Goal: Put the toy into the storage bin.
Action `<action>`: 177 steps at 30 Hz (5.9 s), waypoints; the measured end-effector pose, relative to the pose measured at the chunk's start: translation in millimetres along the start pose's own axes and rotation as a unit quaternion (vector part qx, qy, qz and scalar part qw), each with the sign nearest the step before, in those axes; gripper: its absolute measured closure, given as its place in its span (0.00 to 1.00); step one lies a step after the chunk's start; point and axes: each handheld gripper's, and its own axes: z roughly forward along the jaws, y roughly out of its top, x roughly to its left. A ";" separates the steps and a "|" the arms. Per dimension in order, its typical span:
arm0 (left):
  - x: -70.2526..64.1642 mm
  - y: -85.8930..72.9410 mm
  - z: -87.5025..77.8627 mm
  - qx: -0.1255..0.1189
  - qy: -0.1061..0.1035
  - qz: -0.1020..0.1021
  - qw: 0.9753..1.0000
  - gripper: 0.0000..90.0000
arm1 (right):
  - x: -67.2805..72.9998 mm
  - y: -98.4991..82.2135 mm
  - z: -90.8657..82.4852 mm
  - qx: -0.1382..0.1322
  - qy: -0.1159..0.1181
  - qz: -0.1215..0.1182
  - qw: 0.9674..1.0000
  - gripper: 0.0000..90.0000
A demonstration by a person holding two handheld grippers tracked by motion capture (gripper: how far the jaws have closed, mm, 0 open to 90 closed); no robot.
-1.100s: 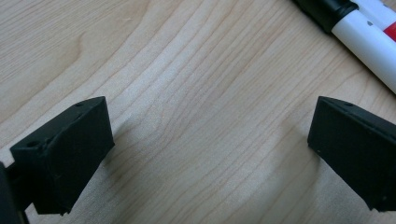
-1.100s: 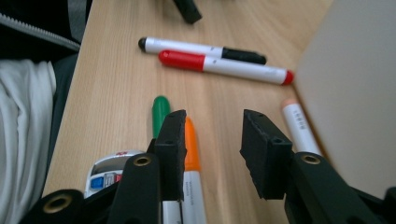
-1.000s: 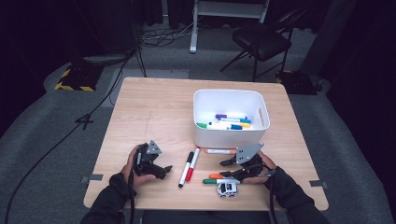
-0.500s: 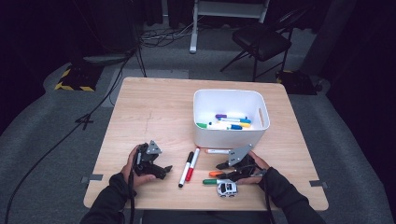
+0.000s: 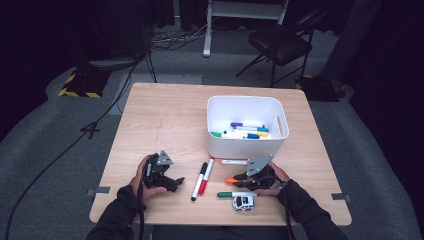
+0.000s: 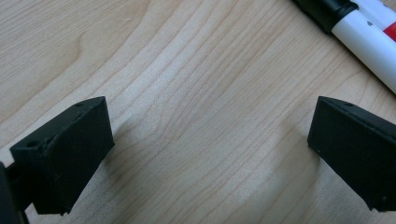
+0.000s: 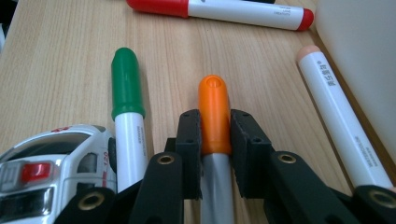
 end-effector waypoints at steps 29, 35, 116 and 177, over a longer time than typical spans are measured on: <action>0.0 0.0 0.0 0.000 0.000 0.000 1.000 0.00 | -2.5 0.8 -111.8 -0.112 -0.104 0.013 0.988 0.83; 0.0 0.0 0.0 0.000 0.000 0.000 1.000 0.00 | -2.2 13.0 -133.8 -0.118 -0.119 0.006 0.986 0.83; 0.0 0.0 0.1 0.000 -0.001 0.000 1.000 0.00 | -84.0 81.3 -116.5 -0.014 -0.144 0.065 0.987 0.72; 0.1 0.4 0.4 -0.001 0.001 0.002 1.000 0.00 | -19.0 -22.3 -26.2 -0.040 -0.135 0.030 0.990 0.43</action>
